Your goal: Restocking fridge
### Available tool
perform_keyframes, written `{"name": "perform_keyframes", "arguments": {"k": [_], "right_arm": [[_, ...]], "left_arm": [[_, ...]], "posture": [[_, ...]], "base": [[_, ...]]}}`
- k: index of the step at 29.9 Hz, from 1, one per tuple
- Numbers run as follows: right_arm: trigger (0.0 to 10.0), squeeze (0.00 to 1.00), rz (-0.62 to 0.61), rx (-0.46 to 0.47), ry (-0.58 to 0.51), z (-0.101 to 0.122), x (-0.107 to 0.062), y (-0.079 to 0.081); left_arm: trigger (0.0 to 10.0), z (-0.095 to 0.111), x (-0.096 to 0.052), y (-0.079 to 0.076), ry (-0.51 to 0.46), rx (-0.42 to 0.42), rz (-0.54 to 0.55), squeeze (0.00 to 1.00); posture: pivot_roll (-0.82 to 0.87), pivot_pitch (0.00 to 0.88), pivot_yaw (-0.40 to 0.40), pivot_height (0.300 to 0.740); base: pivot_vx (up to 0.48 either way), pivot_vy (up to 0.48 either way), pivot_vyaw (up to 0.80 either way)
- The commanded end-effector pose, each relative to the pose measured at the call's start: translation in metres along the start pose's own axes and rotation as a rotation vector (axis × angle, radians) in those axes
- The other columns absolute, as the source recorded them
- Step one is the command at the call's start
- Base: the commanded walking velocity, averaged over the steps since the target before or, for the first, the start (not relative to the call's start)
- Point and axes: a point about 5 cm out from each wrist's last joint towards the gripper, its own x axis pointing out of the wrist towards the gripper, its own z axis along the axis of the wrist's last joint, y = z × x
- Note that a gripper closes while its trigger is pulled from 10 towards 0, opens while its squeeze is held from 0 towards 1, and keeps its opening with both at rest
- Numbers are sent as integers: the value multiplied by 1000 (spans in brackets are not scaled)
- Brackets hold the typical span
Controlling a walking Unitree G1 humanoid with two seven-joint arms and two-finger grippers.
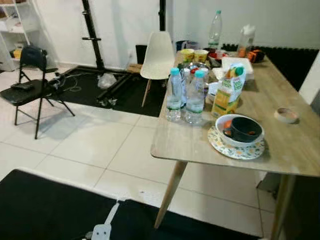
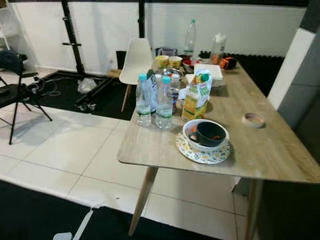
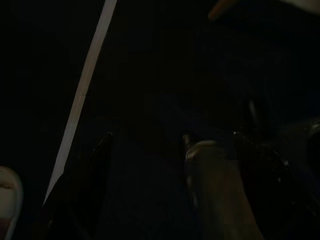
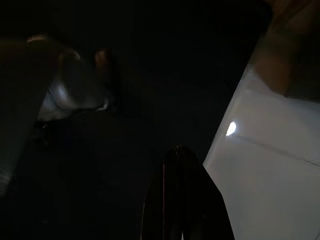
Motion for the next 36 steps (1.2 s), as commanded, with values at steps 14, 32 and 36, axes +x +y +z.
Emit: {"name": "perform_keyframes", "arguments": {"k": [14, 32, 36], "right_arm": [[10000, 0, -27, 4, 9, 3, 0, -3], [10000, 0, -28, 17, -24, 11, 4, 12], [10000, 0, 5, 2, -43, 15, 7, 30]], "left_arm": [[10000, 6, 2, -2, -12, 1, 4, 0], [10000, -5, -1, 5, 37, 43, 49, 0], [10000, -5, -4, 21, 35, 70, 93, 0]], "posture": [[-91, 0, 7, 740], [-82, 0, 44, 740], [-84, 0, 66, 740]], "base": [[0, 0, -750], [0, 0, -697], [0, 0, 0]]}}
